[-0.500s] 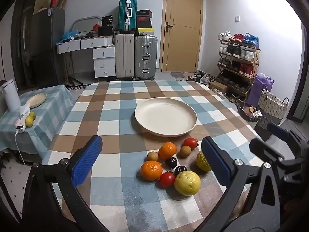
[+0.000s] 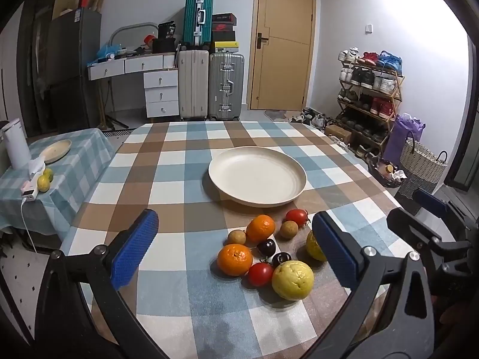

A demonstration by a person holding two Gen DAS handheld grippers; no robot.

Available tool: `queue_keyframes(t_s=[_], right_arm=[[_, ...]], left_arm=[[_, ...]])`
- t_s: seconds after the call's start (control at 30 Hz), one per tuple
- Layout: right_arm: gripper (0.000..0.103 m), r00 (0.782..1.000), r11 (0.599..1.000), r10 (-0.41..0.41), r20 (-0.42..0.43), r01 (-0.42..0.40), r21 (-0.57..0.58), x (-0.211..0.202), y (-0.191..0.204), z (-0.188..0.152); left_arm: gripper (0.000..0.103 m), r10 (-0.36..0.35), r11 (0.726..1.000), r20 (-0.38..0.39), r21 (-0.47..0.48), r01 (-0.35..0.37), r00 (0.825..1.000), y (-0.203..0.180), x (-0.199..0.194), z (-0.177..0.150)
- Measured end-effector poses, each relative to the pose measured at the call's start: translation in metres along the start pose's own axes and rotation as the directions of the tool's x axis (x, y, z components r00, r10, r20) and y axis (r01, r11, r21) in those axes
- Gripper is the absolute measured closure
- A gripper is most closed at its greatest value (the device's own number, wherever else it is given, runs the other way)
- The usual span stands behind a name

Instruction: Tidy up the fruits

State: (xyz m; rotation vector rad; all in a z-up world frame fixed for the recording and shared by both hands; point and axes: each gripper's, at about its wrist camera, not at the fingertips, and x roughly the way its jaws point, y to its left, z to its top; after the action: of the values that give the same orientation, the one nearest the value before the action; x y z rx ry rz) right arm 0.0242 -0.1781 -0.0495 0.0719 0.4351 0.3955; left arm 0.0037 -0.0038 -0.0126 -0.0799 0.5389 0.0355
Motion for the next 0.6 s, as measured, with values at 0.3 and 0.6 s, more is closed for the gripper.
queue_keyframes(t_s=[0.3,0.6], right_arm=[[0.0,1.0,1.0,-0.003,0.007,0.003,-0.01,-0.0023,0.0029,0.0003],[0.0,1.0,1.0,-0.002,0.007,0.002,-0.013,-0.0022,0.0049,0.0002]], left_arm=[[0.001,0.022,0.999,0.017,-0.025,-0.022,1.0,0.0058,-0.0024,-0.001],[0.0,0.009,1.0,0.007,-0.029,-0.008,1.0,0.0057,-0.0003,-0.0006]])
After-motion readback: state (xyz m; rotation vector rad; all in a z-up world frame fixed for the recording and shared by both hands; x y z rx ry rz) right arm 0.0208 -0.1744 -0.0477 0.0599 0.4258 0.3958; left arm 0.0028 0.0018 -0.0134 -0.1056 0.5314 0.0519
